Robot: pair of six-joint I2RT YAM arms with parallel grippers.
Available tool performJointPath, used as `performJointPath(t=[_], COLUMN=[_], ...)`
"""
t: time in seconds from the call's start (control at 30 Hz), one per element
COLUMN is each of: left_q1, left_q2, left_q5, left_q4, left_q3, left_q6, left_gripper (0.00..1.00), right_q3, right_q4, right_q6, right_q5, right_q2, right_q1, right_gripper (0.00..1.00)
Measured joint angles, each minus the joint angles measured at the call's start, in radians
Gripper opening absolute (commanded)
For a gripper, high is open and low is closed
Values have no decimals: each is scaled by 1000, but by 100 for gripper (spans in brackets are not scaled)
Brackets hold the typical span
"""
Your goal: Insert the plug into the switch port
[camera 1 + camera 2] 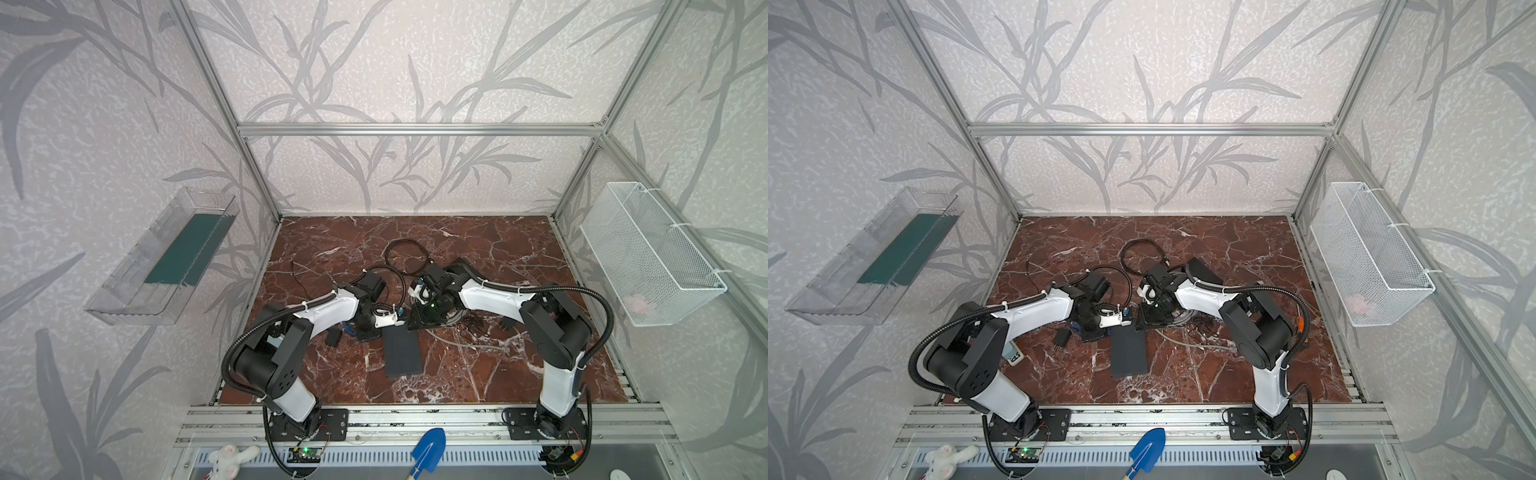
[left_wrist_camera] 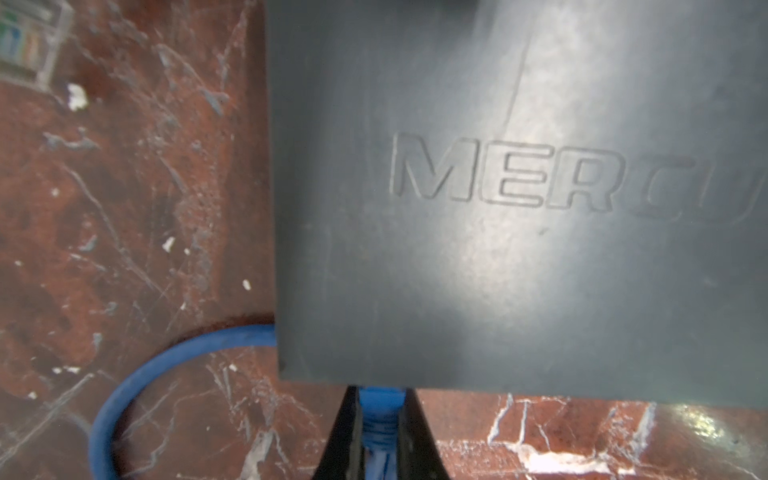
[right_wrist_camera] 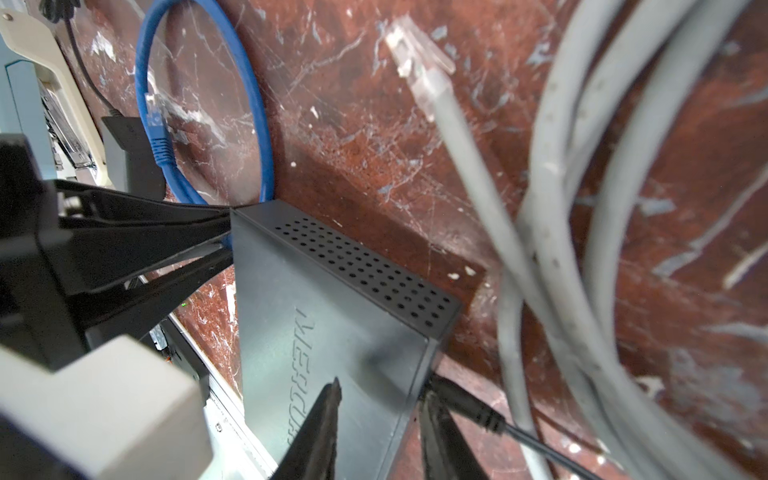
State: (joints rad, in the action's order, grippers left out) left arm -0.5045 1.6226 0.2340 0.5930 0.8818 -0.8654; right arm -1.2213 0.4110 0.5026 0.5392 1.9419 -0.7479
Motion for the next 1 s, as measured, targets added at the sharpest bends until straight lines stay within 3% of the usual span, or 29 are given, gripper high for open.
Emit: performJointPath(t=[0.2, 0.53, 1.0], left_q1=[-12, -15, 27], left_q2=[-30, -83, -175], left_q5=[-27, -70, 27], left_q4=[-34, -92, -111], left_q3=[-32, -79, -43], left_q6=[20, 24, -20], left_gripper=[0, 15, 26], right_q3=[53, 111, 140], right_q4=[-63, -147, -237], right_q6=[3, 16, 1], right_q5=[13, 54, 91], right_q2=[-39, -63, -61], right_q1=[11, 29, 45], right_gripper=[36, 38, 38])
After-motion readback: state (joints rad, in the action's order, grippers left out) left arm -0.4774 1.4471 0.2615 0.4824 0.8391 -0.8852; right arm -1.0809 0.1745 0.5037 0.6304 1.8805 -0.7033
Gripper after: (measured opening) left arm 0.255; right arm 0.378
